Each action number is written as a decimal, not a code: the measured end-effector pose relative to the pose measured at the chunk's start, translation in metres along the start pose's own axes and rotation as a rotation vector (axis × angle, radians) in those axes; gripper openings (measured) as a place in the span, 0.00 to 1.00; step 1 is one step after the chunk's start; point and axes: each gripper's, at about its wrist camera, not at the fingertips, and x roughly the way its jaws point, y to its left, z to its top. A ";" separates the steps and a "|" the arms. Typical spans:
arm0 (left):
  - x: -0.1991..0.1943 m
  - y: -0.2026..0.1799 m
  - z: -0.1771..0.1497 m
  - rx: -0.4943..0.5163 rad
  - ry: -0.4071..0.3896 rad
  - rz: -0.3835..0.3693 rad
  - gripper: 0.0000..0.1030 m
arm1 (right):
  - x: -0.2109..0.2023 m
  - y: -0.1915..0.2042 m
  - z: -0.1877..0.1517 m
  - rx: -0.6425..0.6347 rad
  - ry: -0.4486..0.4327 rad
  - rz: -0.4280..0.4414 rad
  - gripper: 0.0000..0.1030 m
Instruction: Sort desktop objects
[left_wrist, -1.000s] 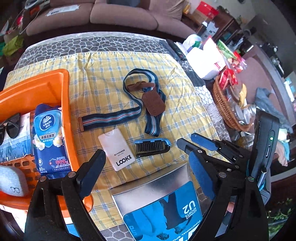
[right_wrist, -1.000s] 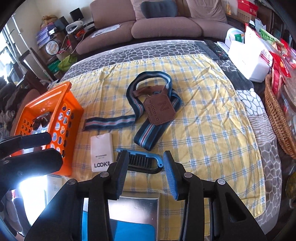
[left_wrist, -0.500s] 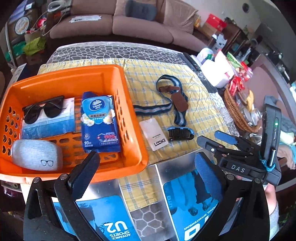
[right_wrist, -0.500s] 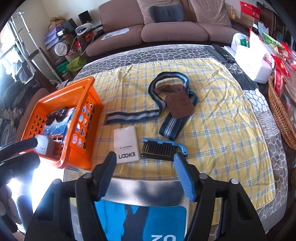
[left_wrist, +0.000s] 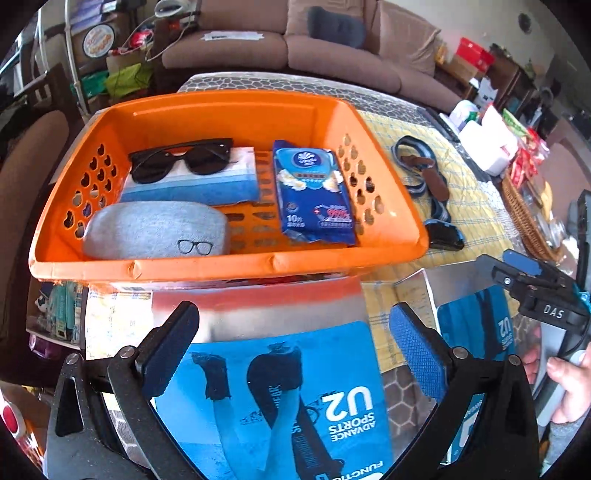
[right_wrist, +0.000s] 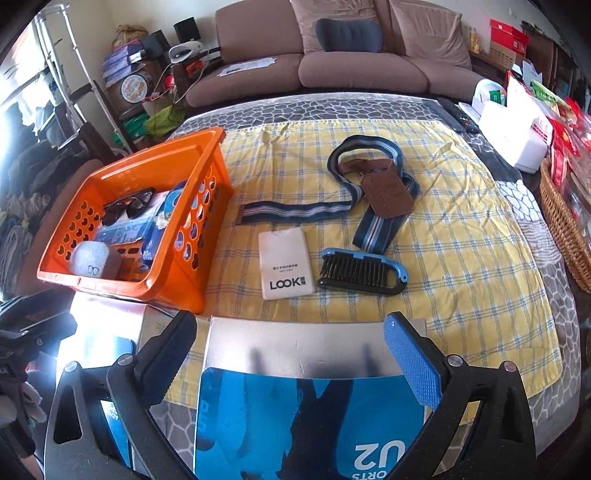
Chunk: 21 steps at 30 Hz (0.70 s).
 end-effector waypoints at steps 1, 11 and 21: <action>0.002 0.004 -0.003 -0.014 -0.007 0.009 1.00 | 0.002 0.001 -0.002 0.001 -0.002 -0.002 1.00; 0.028 0.013 -0.015 -0.052 -0.046 0.105 1.00 | 0.014 0.013 -0.023 -0.016 -0.052 -0.043 1.00; 0.041 0.002 -0.015 -0.011 -0.070 0.188 1.00 | 0.029 0.014 -0.033 -0.035 -0.057 -0.085 1.00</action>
